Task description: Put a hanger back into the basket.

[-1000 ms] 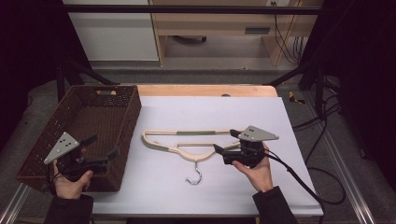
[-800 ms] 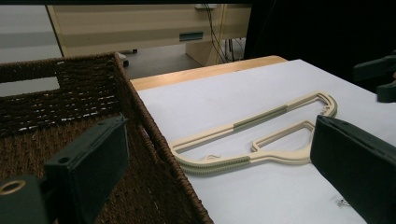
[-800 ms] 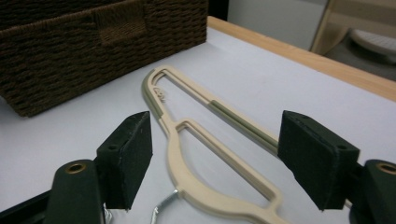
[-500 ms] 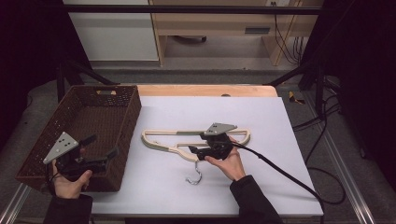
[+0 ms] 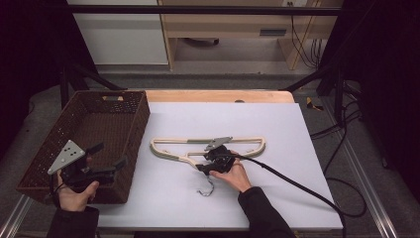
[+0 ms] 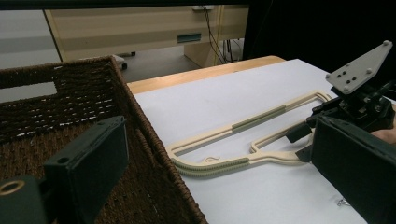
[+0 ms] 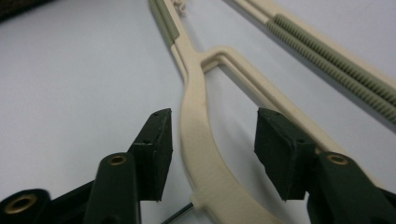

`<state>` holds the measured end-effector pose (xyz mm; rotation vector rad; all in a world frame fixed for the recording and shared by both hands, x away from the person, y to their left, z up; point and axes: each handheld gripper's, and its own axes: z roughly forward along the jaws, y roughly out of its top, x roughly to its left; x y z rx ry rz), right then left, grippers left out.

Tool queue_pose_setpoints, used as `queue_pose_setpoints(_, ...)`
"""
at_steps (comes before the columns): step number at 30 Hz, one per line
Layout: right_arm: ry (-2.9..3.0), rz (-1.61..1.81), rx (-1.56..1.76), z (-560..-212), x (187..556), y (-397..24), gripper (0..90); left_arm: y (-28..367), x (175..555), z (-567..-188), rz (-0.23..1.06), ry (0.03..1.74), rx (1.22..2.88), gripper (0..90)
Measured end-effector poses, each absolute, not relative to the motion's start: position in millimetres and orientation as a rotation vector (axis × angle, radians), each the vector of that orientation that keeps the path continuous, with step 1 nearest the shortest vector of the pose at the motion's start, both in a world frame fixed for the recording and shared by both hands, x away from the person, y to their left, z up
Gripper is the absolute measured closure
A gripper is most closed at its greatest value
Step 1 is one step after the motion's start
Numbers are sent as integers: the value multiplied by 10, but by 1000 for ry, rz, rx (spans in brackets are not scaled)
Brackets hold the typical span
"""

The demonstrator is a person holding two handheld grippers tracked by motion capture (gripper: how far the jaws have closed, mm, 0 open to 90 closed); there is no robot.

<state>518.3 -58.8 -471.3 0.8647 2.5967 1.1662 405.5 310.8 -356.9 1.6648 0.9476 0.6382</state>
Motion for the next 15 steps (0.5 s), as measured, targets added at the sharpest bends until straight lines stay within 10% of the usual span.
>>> queue_pose_setpoints(15, 2699, 1160, 741, -4770, 5209, -590, 672, 3075, 4076, -3604, 625, 949, 1681, 42)
